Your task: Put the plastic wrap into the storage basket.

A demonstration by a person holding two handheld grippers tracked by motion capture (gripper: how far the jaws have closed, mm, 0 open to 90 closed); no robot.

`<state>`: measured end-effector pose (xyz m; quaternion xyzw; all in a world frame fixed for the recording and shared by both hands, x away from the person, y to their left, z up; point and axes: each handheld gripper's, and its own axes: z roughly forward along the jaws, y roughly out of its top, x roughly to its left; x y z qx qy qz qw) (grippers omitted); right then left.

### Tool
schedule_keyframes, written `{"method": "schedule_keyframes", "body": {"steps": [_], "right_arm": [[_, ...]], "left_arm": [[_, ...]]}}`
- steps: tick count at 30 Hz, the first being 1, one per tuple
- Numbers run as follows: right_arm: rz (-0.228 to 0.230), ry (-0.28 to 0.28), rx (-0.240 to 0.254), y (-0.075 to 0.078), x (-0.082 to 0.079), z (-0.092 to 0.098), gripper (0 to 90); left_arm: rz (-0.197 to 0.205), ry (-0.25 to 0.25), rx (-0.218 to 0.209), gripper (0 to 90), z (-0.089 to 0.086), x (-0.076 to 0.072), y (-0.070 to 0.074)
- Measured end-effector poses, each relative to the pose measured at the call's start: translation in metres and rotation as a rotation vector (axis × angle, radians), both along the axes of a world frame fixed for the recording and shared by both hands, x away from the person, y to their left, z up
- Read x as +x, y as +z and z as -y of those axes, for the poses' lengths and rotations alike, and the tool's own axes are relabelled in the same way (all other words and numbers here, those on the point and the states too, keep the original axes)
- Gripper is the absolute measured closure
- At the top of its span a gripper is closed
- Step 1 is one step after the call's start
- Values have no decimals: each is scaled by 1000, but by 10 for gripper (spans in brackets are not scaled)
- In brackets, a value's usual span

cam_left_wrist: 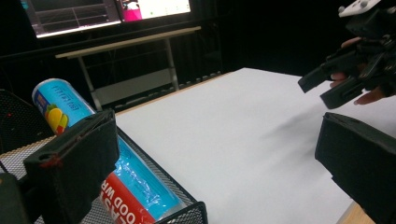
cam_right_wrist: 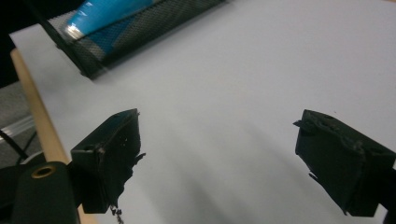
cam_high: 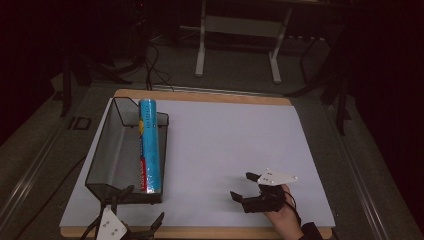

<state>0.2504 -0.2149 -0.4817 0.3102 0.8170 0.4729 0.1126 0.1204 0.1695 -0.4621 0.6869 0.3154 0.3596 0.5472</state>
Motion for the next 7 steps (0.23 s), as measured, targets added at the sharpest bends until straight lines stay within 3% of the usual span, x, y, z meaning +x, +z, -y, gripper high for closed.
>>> {"method": "schedule_keyframes", "body": {"steps": [7], "right_arm": [[-3,-7,-13,-4,3,-1,139]], "left_arm": [[4,-3,-2,1,0,-1,0]]}}
